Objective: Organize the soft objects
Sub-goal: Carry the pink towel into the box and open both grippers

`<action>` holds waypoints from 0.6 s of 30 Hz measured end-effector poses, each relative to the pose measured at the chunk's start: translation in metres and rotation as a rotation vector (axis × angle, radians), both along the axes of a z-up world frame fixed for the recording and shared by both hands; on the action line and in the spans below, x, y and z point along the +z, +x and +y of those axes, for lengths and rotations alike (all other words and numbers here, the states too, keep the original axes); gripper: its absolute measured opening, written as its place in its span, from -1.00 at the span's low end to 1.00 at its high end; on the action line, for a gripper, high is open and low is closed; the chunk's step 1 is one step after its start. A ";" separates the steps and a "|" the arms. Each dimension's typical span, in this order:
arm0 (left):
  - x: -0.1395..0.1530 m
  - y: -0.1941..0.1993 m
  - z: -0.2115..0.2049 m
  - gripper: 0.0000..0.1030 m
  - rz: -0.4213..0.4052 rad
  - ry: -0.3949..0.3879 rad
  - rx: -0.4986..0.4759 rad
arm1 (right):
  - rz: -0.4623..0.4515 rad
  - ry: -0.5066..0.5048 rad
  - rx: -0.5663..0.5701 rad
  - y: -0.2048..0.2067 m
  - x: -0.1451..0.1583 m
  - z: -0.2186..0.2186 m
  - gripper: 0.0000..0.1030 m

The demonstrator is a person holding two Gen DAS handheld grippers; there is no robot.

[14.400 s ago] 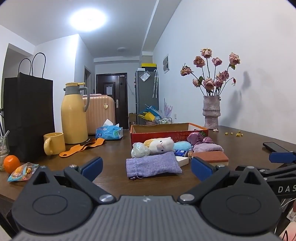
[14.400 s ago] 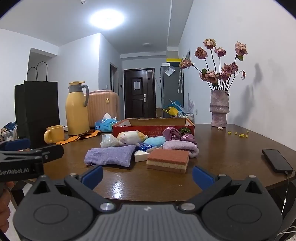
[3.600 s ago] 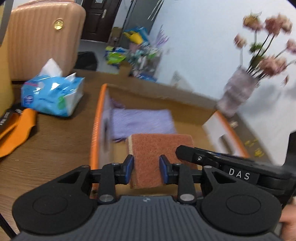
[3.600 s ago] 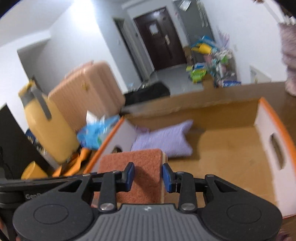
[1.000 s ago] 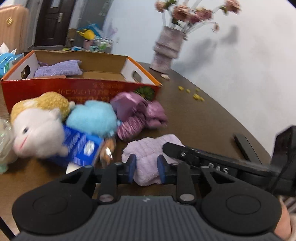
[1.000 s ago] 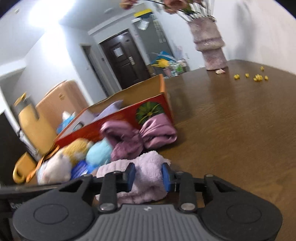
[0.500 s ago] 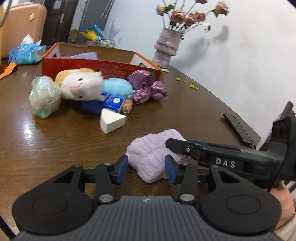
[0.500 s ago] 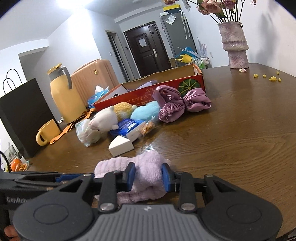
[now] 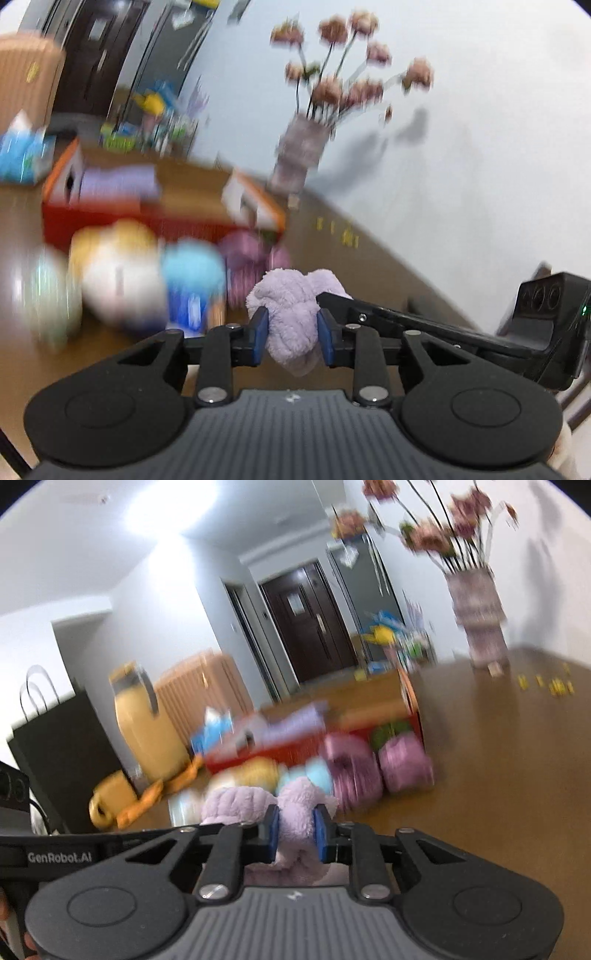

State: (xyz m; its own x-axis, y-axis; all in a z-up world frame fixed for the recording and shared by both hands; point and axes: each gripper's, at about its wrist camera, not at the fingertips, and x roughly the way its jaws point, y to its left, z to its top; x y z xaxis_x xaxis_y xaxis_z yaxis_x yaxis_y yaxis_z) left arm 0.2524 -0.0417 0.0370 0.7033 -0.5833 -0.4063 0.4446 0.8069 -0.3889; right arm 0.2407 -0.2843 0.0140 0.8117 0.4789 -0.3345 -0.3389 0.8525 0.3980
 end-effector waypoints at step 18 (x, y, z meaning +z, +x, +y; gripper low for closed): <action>-0.001 0.283 0.074 -0.45 0.140 0.352 0.274 | 0.355 -0.041 0.031 0.343 -0.002 0.143 -0.56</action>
